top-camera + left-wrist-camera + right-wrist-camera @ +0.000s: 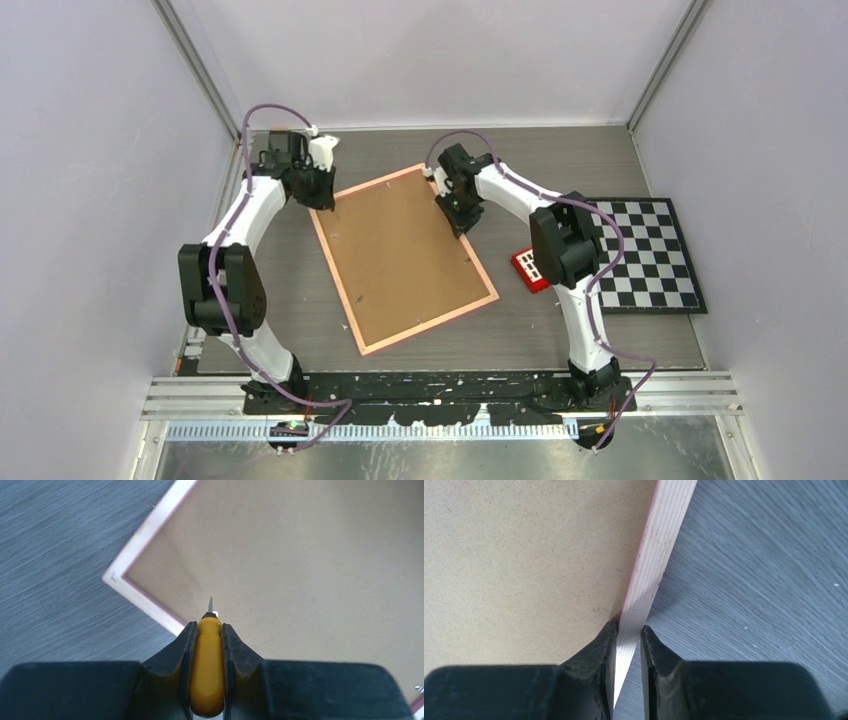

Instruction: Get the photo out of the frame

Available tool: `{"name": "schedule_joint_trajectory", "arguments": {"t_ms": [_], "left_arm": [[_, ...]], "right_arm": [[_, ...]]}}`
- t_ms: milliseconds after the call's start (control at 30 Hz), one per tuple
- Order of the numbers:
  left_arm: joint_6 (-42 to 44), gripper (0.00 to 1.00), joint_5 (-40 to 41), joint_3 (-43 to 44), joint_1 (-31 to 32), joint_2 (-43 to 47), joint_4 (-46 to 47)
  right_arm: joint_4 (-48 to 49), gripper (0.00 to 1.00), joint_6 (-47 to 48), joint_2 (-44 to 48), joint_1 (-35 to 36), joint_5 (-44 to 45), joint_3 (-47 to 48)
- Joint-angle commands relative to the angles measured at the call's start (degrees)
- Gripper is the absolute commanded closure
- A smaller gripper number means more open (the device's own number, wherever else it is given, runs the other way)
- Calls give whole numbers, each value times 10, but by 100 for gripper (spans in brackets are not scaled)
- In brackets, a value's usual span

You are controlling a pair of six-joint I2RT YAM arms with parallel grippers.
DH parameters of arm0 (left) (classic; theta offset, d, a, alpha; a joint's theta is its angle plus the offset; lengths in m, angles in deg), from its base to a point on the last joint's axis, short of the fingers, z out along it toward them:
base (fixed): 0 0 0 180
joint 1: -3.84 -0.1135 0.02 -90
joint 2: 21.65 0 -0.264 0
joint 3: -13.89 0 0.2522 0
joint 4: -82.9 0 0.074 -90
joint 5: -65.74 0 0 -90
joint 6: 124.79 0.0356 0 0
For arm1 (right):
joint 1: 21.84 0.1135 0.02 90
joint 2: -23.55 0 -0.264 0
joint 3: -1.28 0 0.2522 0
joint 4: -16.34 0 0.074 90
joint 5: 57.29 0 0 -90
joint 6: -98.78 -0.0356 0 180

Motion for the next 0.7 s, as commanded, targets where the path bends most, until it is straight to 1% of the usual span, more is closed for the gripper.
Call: {"name": "schedule_joint_trajectory", "arguments": {"t_ms": [0,167,333,400,500,533,667], "left_arm": [[-51,100,-31,21,-11,60,1],[-75,100,-40,4,-13,95,-9],[-79,100,-40,-17,-14,124,-13],[-74,100,-40,-22,-14,127,-19],[-61,100,-44,-18,-13,124,-37],[-55,100,-49,-17,-13,124,-41],[-29,100,-66,-20,-13,129,-37]], "right_arm": [[-5,100,70,3,37,-29,-22],[-13,99,96,28,37,-85,-41],[-19,99,138,35,24,-88,-41],[-24,99,161,22,11,-82,-13],[-51,99,199,-12,-3,-87,61],[-61,99,215,-23,-4,-90,96],[-96,100,280,-64,-2,-117,174]]}}
